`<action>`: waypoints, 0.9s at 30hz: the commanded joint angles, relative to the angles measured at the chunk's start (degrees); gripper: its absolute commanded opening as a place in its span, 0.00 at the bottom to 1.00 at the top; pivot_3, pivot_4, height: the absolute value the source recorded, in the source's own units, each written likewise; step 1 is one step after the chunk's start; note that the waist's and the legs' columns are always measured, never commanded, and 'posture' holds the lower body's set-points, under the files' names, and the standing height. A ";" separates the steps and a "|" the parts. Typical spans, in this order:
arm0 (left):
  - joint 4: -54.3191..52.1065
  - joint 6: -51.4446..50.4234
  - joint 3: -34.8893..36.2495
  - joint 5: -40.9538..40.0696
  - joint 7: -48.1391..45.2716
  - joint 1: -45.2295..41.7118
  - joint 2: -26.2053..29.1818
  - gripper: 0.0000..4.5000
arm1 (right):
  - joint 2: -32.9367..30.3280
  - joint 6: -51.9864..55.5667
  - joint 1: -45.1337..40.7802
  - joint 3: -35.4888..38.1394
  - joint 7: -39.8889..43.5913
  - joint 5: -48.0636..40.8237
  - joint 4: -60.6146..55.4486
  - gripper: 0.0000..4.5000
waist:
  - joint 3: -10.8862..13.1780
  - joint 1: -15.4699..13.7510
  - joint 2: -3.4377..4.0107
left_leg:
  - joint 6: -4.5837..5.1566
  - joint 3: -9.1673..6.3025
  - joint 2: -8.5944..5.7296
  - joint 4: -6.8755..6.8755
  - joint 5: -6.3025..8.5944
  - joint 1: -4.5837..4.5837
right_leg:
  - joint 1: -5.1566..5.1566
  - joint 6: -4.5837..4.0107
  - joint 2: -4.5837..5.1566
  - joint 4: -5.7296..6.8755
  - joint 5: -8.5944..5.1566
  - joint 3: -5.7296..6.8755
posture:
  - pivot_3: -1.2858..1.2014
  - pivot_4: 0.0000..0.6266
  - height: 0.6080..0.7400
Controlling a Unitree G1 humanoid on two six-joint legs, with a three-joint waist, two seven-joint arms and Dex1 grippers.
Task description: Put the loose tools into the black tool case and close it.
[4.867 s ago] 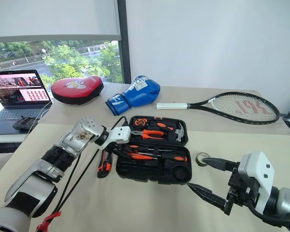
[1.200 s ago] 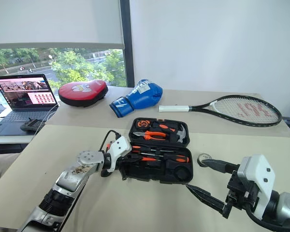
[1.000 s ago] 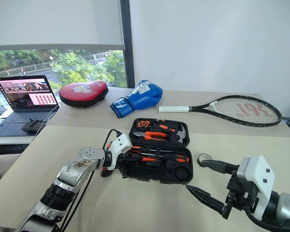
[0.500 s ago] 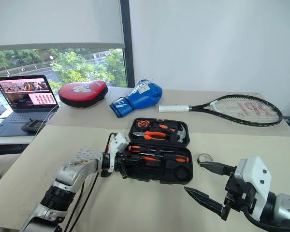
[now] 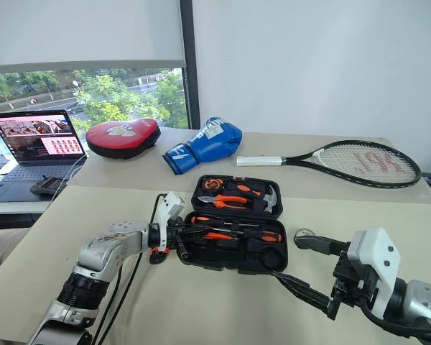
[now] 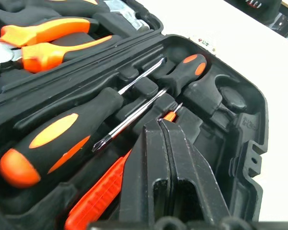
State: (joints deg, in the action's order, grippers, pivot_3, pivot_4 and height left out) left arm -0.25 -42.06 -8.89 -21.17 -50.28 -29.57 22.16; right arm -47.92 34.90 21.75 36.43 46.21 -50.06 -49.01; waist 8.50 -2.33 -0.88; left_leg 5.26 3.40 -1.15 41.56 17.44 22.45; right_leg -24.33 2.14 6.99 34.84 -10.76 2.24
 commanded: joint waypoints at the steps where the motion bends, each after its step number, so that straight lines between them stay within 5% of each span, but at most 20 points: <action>1: 0.44 3.54 -2.46 3.23 1.42 -0.43 -0.13 0.01 | 0.13 -1.33 0.41 1.75 -0.12 -0.37 -1.57 1.00 | 0.00 0.00 0.00 | 0.00 0.00 0.00 0.00 0.00 0.00 | 0.00 0.00 0.00 0.00 0.00 0.01 | 0.52 0.24 1.00; 11: 8.66 4.81 -3.73 6.82 6.54 -4.15 -4.33 0.01 | 0.43 -1.31 1.72 2.57 -0.96 -0.74 -2.46 1.00 | 0.00 -0.09 0.00 | 0.02 0.00 -0.01 0.00 0.00 -0.04 | 0.07 0.01 0.04 -0.05 0.00 0.06 | 0.52 0.24 1.00; 27: 9.37 8.71 -8.01 10.99 3.06 -3.21 -2.08 0.01 | -0.10 -1.20 1.66 2.66 -1.27 -1.29 -2.43 1.00 | -0.01 0.06 0.01 | 0.02 0.01 -0.02 -0.34 0.01 -0.12 | 0.06 0.02 0.02 -0.25 0.00 0.09 | 0.52 0.24 1.00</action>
State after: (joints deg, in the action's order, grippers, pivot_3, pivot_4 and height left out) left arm 7.67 -32.67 -14.82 -11.30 -45.44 -33.87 19.00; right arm -47.72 34.90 23.77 37.17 44.95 -50.47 -50.24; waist 8.49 -2.27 -0.87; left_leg 5.28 3.42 -1.17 41.18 17.45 22.33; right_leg -24.27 2.16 7.00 34.54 -10.76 2.33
